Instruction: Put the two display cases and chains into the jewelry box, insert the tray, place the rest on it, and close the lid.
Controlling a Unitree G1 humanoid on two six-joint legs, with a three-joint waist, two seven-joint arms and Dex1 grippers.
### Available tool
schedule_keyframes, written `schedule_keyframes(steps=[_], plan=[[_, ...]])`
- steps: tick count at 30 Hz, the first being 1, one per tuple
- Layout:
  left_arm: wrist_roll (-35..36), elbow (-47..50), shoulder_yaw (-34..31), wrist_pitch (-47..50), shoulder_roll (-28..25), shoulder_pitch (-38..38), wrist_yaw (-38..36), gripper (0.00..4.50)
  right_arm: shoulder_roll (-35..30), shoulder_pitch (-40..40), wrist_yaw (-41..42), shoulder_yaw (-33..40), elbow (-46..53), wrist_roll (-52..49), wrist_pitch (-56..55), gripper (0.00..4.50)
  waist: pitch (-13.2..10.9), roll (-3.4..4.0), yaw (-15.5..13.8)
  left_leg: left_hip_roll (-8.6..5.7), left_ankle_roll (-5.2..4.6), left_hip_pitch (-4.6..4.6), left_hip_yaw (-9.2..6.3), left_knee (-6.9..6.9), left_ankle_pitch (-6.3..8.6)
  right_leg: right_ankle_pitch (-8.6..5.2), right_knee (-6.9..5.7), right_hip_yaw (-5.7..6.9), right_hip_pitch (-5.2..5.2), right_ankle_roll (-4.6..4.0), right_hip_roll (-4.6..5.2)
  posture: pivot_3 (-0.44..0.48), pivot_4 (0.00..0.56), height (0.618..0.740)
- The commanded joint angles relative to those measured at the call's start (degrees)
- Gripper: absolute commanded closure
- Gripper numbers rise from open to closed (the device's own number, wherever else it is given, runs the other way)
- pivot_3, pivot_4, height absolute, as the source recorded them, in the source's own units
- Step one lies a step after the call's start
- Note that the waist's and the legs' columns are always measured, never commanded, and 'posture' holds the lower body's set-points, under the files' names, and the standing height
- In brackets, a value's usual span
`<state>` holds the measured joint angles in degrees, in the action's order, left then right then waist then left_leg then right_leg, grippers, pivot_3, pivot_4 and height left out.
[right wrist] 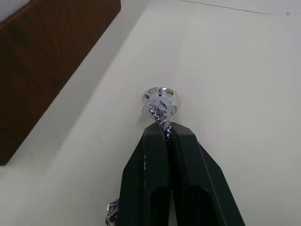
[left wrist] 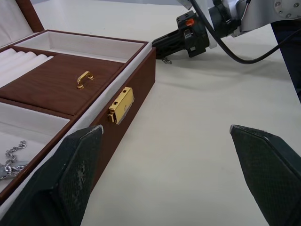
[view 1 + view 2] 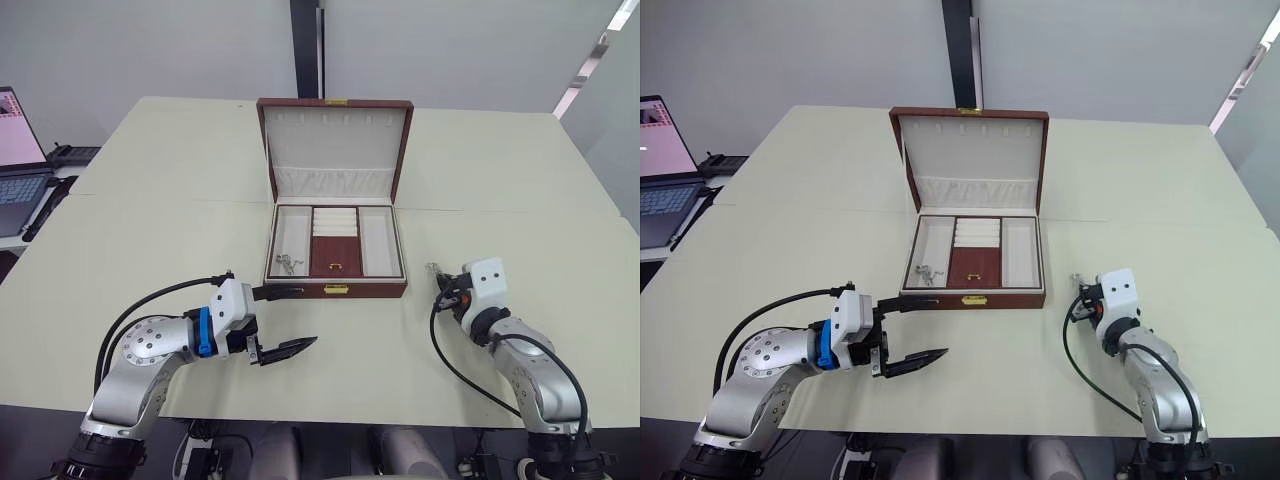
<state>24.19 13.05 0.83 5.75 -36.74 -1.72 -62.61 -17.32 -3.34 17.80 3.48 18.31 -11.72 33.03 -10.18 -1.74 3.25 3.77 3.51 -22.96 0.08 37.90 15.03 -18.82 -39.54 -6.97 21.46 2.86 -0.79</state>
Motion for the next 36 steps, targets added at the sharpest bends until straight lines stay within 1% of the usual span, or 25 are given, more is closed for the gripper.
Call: schedule_keyframes(steps=[1, 6, 11, 15, 19, 22, 27, 31, 36], plan=[[0.56, 2.30, -0.16, -0.39, 0.46, 0.22, 0.54, 0.00, -1.02, -1.67, 1.99, 2.34, 6.11, -3.61, -0.05, 4.49, -0.01, 0.02, 0.08, 0.00, 0.00, 0.01, 0.00, 0.00, 0.00, 0.00, -0.01, -0.01, 0.00, 0.00, 0.00, 0.000, 0.150, 0.740], [1.31, 4.27, -1.15, 0.47, 1.18, 1.27, 2.78, 0.00, -1.98, -5.48, 2.34, 2.88, 9.89, -6.80, 4.47, 4.49, -0.01, 0.02, 0.06, 0.01, 0.00, 0.02, -0.03, 0.01, 0.00, 0.00, -0.02, 0.02, -0.01, 0.00, -0.01, 0.000, 0.150, 0.740], [1.51, 5.82, -2.93, 0.98, 1.27, 3.82, 5.66, 0.00, -0.97, -12.77, 0.76, 2.11, 12.00, -10.09, 10.62, 4.49, -0.02, 0.04, 0.14, 0.00, 0.00, 0.01, -0.02, -0.01, 0.00, 0.00, -0.02, -0.02, 0.03, 0.00, -0.01, 0.000, 0.150, 0.740], [1.70, 6.39, -4.19, 1.35, 1.24, 5.17, 7.29, 0.00, 0.43, -16.92, -0.51, 1.08, 11.58, -11.11, 13.28, 4.49, -0.02, 0.04, 0.11, 0.00, 0.00, 0.00, -0.04, -0.01, 0.00, 0.00, -0.01, 0.00, 0.03, 0.00, -0.01, 0.000, 0.150, 0.740], [1.98, 7.39, -5.52, 1.35, 1.10, 7.44, 8.02, 0.00, 2.60, -21.69, -0.65, -0.48, 9.24, -11.54, 13.47, 4.49, -0.04, 0.06, 0.12, -0.01, 0.00, -0.04, 0.00, -0.02, 0.00, 0.00, 0.03, -0.03, 0.08, 0.00, 0.01, 0.000, 0.150, 0.740], [2.10, 8.70, -6.10, 1.21, 1.15, 9.29, 8.68, 0.00, 3.62, -23.68, -0.19, -1.48, 7.58, -11.57, 13.06, 4.49, -0.04, 0.06, 0.13, 0.00, 0.00, -0.05, -0.01, -0.04, 0.00, 0.00, 0.03, -0.01, 0.10, 0.00, 0.01, 0.000, 0.150, 0.740], [2.36, 11.67, -7.33, 1.49, 0.99, 12.45, 10.24, 0.00, 4.49, -24.08, 0.79, -3.24, 6.03, -11.29, 12.21, 4.49, -0.04, 0.06, 0.11, 0.00, 0.00, -0.07, 0.01, -0.05, 0.00, 0.00, 0.03, -0.02, 0.13, -0.01, 0.02, 0.000, 0.150, 0.740], [2.56, 13.56, -8.16, 2.05, 0.65, 14.23, 11.25, 0.00, 5.05, -22.32, 1.64, -4.90, 4.88, -10.87, 11.12, 4.49, -0.04, 0.06, 0.13, 0.01, 0.00, -0.07, 0.01, -0.05, 0.00, 0.00, 0.02, -0.01, 0.14, -0.01, 0.03, 0.000, 0.150, 0.740], [2.79, 15.21, -8.81, 3.36, 0.45, 14.59, 12.37, 0.00, 5.79, -19.61, 2.50, -5.95, 2.09, -10.50, 8.74, 4.49, -0.04, 0.07, 0.13, 0.00, 0.00, -0.07, 0.01, -0.04, 0.00, 0.00, 0.03, -0.01, 0.14, -0.01, 0.03, 0.000, 0.150, 0.740]])
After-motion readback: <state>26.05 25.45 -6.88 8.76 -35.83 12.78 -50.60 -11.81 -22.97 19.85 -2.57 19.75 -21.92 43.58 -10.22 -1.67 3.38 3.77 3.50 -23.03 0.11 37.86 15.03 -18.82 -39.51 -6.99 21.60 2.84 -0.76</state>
